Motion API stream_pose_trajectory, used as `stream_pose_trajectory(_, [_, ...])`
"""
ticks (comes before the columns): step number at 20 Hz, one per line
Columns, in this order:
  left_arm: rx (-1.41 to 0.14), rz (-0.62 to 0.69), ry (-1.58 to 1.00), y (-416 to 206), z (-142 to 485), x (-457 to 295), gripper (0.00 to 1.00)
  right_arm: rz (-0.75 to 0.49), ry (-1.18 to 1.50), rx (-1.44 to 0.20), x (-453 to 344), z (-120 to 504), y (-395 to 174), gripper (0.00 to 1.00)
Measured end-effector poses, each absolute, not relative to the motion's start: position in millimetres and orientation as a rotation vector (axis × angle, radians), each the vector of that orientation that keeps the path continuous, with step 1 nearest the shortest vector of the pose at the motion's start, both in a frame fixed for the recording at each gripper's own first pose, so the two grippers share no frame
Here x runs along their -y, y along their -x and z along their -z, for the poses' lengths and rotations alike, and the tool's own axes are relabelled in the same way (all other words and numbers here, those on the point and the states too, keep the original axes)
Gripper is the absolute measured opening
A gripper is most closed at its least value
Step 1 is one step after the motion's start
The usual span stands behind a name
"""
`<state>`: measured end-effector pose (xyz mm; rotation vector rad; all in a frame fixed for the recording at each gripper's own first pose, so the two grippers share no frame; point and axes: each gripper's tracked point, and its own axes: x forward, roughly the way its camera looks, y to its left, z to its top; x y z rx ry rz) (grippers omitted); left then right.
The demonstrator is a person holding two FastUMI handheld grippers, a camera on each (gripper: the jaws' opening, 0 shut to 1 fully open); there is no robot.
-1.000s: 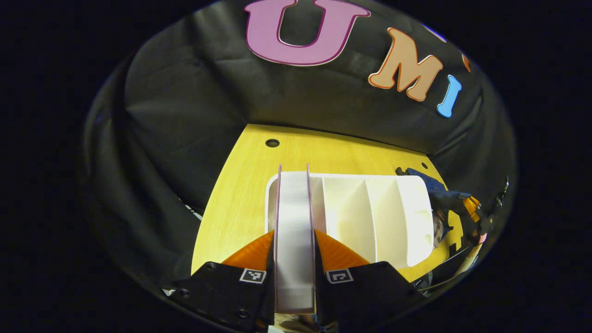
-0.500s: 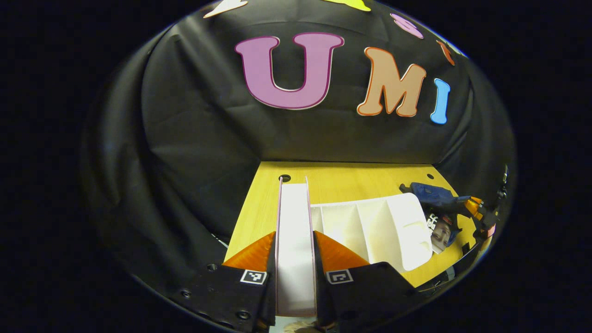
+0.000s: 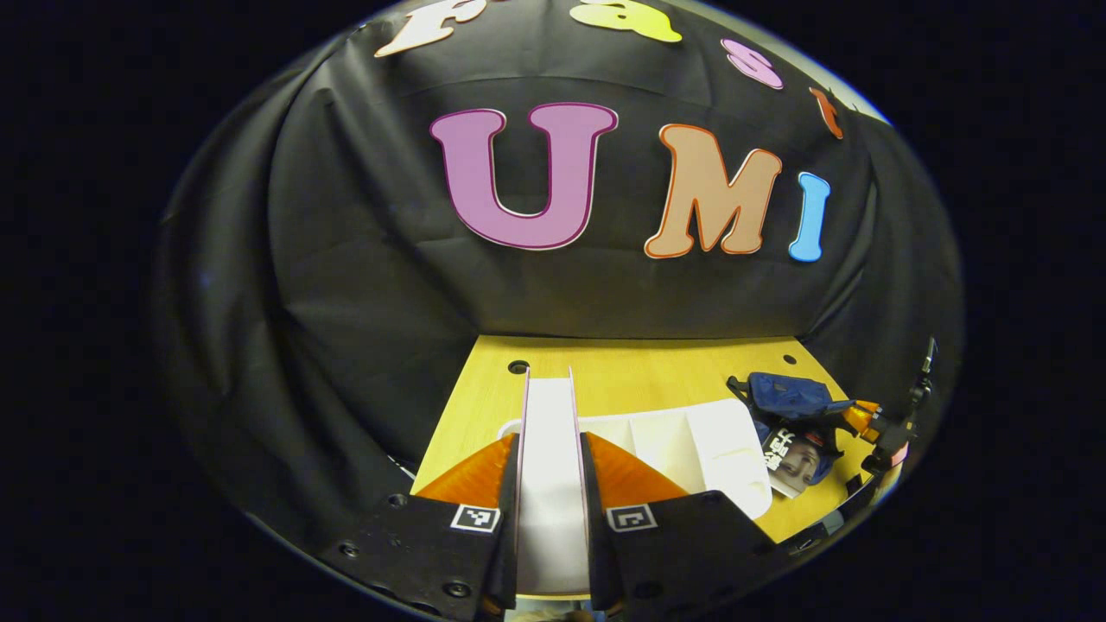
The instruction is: Open the schoolbag, grab two books from the bookshelf and put them into the schoolbag.
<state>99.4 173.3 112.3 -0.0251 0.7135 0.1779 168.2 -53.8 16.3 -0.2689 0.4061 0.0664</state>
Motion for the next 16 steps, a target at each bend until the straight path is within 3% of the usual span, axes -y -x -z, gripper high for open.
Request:
stream_pose_trajectory(9, [-0.544,-0.131,-0.062,-135,-196,-131,0.3,-0.052,0.244,-0.404,55,-20,-170,0.03])
stream_pose_trajectory(16, [-0.398,0.039,0.193,-171,-206,-28,0.29,-0.046,0.242,-0.389,56,-23,-172,0.03])
